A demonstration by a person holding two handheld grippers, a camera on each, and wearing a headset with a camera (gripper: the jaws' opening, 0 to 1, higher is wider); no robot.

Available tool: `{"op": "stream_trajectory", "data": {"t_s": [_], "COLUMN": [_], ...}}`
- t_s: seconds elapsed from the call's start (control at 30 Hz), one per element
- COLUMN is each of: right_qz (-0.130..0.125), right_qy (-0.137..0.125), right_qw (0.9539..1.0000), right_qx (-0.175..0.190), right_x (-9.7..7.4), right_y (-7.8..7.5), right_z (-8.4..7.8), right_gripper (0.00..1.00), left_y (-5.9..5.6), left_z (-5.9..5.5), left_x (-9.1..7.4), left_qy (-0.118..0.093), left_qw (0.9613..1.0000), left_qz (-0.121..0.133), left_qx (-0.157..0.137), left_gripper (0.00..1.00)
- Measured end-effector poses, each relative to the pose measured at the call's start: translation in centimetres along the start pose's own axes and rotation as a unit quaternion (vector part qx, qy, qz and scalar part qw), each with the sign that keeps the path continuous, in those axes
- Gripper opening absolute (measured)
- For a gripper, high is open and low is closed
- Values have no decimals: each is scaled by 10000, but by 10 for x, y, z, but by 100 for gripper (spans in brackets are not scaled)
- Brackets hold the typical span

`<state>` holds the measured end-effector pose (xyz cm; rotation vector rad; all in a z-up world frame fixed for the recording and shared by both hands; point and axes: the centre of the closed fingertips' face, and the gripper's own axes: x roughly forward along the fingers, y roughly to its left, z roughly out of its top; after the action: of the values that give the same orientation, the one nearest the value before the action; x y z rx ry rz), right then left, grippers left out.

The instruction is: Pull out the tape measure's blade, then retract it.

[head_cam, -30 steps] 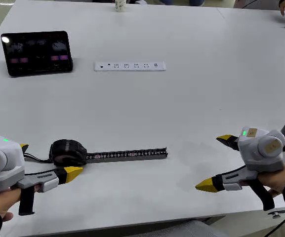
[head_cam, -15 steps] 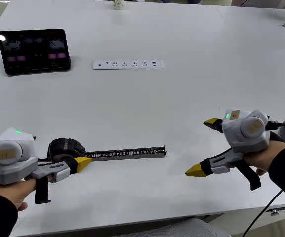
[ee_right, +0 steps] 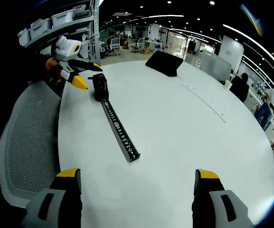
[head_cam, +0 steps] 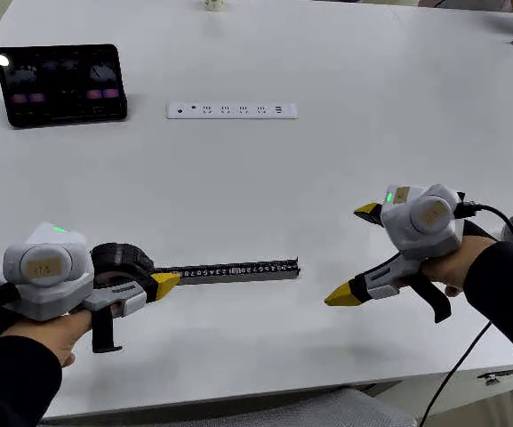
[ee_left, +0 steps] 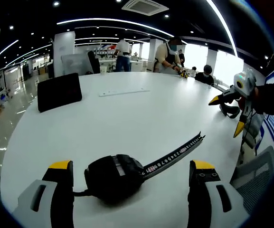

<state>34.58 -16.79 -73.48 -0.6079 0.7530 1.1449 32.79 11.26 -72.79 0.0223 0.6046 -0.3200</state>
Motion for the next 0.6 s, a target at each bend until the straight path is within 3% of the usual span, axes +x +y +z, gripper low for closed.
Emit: {"op": "stream_trajectory", "data": {"t_s": [0.07,0.13,0.4,0.47,0.6], "right_qz": [79,148,316,349,415], "right_qy": [47,119,244,272,306], "right_qw": [9999,9997,9986,9982,9974], "right_qx": [-81,-126,-352,-412,-500], "right_x": [6,12,26,29,35], "right_y": [-2,-3,-4,-4,-4], "right_z": [-2,-3,4,6,9], "right_gripper": [99,99,99,99,99], "left_y": [1,2,5,7,8], "left_z": [0,3,0,4,2], "left_x": [1,2,7,7,10], "left_qy": [-10,-155,-180,-301,-329], "left_qw": [10000,9998,9993,9985,9975], "left_qz": [53,85,337,457,610], "left_qx": [-11,-109,-29,-64,-164], "left_gripper": [99,99,99,99,99]}}
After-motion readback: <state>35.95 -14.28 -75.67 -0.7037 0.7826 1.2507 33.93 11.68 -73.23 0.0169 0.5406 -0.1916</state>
